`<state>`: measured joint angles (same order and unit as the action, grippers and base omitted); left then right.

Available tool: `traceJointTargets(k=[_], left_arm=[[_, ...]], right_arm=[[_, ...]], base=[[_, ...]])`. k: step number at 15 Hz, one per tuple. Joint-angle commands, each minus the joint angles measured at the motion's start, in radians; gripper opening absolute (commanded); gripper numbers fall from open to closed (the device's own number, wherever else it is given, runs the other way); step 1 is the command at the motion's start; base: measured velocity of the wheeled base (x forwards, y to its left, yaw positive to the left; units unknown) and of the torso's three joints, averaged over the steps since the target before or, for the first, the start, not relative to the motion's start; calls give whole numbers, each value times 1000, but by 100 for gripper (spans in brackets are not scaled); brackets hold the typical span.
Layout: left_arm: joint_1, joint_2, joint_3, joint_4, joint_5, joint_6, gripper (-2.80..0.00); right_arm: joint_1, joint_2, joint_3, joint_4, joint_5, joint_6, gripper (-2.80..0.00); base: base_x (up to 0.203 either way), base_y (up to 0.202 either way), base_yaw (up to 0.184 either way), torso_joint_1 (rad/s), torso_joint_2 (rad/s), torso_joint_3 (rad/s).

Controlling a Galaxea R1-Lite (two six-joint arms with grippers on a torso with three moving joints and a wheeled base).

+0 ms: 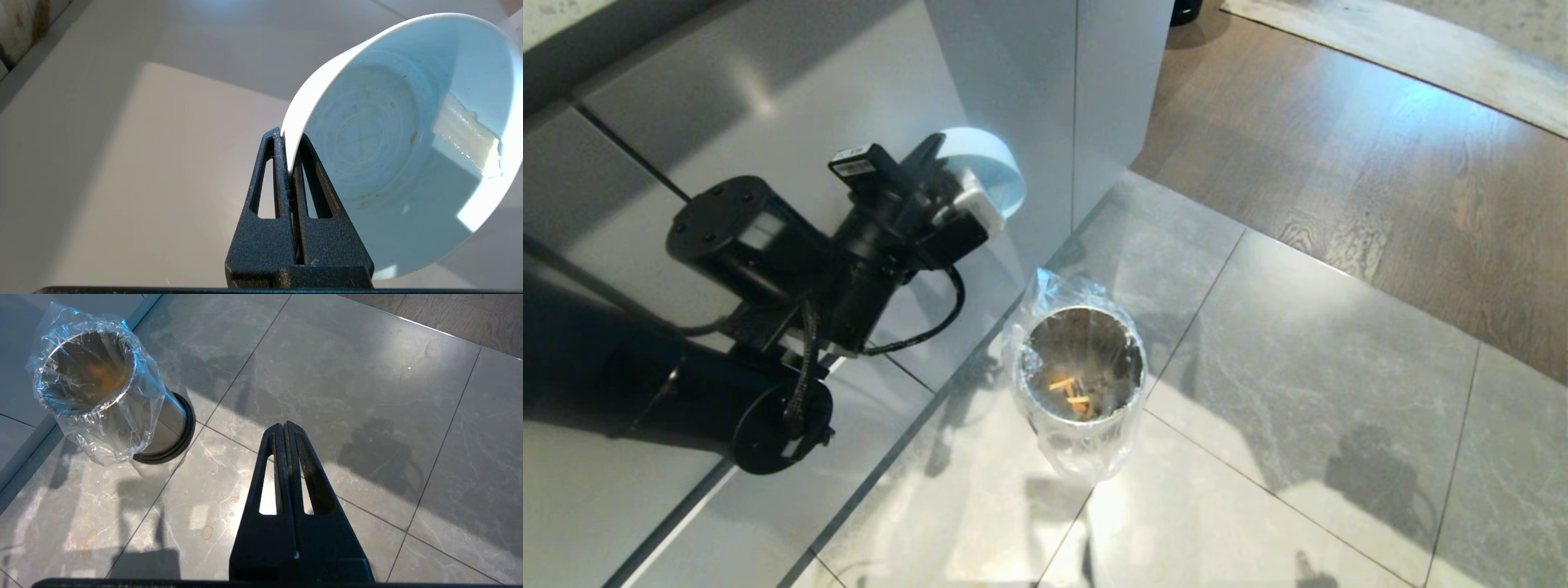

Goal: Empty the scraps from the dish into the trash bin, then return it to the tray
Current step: Pour the leftover food from the bowl into the trash can

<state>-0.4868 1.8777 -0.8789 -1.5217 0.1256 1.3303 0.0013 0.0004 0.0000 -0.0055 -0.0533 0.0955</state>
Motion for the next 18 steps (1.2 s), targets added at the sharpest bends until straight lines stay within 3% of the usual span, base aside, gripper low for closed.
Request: traceJointTargets(k=[1, 3, 13, 18], left_arm=[[2, -4, 0, -48, 8, 33, -280], [2, -18, 1, -48, 8, 63, -280], [1, -28, 6, -48, 8, 58, -280], [43, -22, 6, -48, 8, 58, -280]], right_arm=[[0, 0, -1, -1, 0, 0, -280], [0, 0, 0, -1, 0, 1, -280], [0, 0, 0, -1, 0, 1, -280], [0, 1, 0, -1, 0, 0, -280]], base=[[0, 0, 0, 0, 0, 0], [0, 0, 0, 0, 0, 0], [0, 0, 0, 0, 0, 0], [0, 0, 0, 0, 0, 0]])
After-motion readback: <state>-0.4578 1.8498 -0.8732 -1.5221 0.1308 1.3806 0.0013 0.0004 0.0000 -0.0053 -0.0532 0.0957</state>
